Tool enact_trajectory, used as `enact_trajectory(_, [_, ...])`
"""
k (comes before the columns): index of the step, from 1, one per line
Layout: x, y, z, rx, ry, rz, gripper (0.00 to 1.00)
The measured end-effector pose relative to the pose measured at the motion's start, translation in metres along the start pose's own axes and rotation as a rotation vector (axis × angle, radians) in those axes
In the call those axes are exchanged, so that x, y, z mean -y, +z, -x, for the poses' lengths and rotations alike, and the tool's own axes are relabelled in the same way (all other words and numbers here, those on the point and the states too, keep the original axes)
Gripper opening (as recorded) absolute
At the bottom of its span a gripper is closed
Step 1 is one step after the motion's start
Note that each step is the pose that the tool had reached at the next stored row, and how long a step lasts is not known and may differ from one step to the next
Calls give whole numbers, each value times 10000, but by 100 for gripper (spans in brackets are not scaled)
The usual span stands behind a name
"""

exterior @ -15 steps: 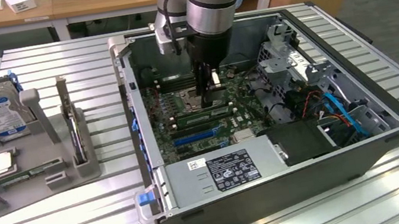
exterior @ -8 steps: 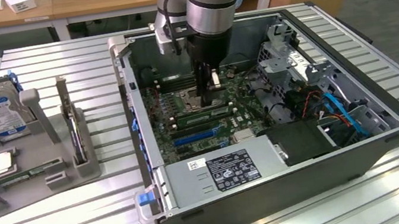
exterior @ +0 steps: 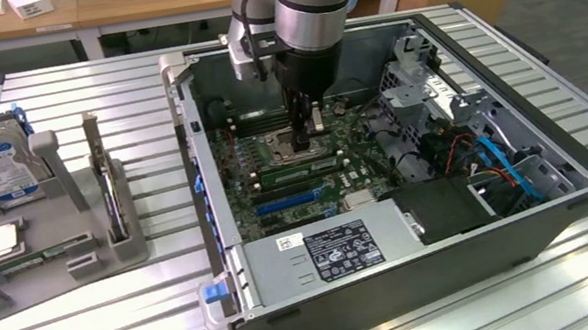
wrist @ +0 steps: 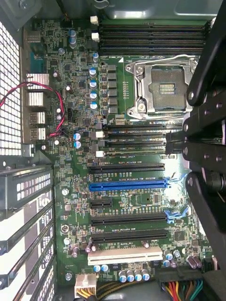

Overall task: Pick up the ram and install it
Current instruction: 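Press down the ram until it locks into place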

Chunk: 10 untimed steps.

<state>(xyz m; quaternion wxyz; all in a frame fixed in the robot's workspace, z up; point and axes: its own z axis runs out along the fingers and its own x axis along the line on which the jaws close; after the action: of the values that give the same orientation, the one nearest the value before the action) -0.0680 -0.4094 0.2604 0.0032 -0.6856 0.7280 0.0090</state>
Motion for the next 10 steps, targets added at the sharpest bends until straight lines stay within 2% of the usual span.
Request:
enact_trajectory(1, [0,0,0,0,0,0,10])
enact_trajectory(5, [19,0,2,0,0,1,10])
enact_trajectory(10, [213,0,13,11,1,0,10])
